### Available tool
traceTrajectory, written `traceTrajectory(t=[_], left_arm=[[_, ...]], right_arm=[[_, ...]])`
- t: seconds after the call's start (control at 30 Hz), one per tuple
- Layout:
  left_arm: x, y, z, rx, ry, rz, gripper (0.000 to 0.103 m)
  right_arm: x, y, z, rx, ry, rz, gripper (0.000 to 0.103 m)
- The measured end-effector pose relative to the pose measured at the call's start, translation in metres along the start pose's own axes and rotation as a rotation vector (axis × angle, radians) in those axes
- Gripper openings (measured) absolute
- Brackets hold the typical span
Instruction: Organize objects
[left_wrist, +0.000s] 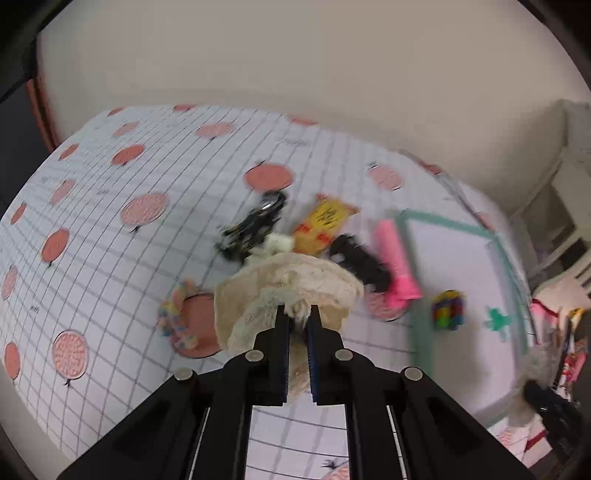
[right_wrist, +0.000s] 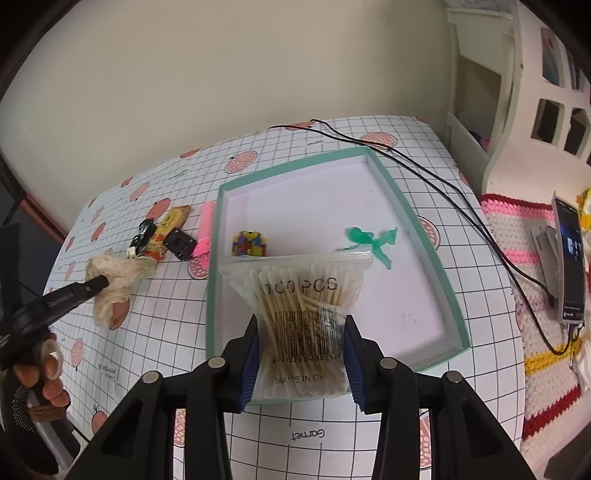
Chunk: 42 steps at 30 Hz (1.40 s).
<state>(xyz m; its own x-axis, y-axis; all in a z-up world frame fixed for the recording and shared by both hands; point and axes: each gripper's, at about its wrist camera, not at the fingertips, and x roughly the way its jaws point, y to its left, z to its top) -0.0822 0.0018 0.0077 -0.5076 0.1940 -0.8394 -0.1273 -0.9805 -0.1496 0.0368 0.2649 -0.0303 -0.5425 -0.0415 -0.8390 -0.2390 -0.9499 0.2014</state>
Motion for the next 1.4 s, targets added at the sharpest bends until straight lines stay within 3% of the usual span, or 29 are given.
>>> traceTrajectory(t=[0.3, 0.43, 0.6, 0.77, 0.83, 0.9, 1.0, 1.4], left_arm=[[-0.019, -0.038, 0.0, 0.064, -0.041, -0.142, 0.007], [-0.022, -0.058, -0.002, 0.132, -0.046, -0.148, 0.007], [-0.011, -0.065, 0.001, 0.157, -0.023, -0.114, 0.007], [0.008, -0.053, 0.001, 0.157, 0.03, -0.024, 0.007], [0.017, -0.044, 0.001, 0.129, 0.07, -0.012, 0.013], [0.025, -0.039, -0.001, 0.123, 0.098, 0.009, 0.029], [0.034, -0.035, -0.005, 0.118, 0.127, 0.031, 0.041], [0.076, -0.031, -0.025, 0.128, 0.264, 0.118, 0.04]], right_arm=[[0.004, -0.008, 0.005, 0.029, -0.003, -0.022, 0.043], [0.007, -0.009, 0.006, 0.031, 0.005, -0.033, 0.043], [0.012, -0.013, 0.01, 0.023, 0.011, -0.051, 0.043], [0.019, -0.023, 0.013, 0.035, 0.023, -0.067, 0.043], [0.022, -0.027, 0.013, 0.044, 0.032, -0.074, 0.043], [0.024, -0.031, 0.013, 0.063, 0.039, -0.068, 0.043], [0.024, -0.033, 0.014, 0.074, 0.039, -0.057, 0.043], [0.031, -0.022, 0.012, 0.052, 0.055, -0.043, 0.043]])
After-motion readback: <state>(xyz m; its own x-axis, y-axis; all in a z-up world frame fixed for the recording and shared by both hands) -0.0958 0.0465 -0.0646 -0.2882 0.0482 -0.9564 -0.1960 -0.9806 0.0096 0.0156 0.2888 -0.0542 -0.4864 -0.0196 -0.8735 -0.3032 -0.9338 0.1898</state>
